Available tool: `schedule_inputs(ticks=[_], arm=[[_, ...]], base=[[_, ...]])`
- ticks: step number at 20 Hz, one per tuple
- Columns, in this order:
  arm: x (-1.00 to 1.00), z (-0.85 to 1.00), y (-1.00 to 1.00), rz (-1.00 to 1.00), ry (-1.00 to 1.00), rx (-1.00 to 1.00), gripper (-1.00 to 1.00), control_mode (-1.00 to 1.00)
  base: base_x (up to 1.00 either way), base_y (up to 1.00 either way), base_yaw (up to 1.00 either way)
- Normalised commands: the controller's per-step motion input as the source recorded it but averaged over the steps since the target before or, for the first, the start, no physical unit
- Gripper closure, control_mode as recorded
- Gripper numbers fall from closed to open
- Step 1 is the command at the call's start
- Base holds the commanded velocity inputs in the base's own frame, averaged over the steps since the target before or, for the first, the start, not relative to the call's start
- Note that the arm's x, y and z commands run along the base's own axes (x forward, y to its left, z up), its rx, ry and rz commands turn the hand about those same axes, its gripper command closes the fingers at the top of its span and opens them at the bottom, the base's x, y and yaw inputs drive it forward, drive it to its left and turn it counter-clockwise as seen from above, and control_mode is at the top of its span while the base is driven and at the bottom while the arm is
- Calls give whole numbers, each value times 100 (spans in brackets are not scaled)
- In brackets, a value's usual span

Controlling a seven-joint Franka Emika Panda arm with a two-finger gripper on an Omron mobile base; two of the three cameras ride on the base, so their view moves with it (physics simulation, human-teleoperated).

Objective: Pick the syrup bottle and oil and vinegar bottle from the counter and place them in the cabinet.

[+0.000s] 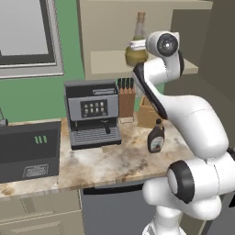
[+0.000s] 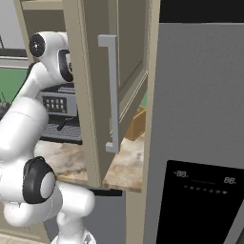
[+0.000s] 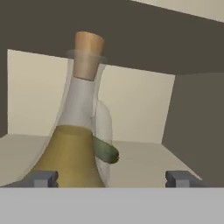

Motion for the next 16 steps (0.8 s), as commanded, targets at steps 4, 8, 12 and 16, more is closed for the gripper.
schedule_inputs(ticks=[4,8,12,16], arm=[[-66,0,0,0,0,12,-100,-100],[-68,0,0,1,0,14,-100,-100],[-90,0,0,3,0,18,-100,-100],[-98,0,0,7,0,21,-100,-100]], base=[[0,0,0],[0,0,0],[0,0,0],[0,0,0]])
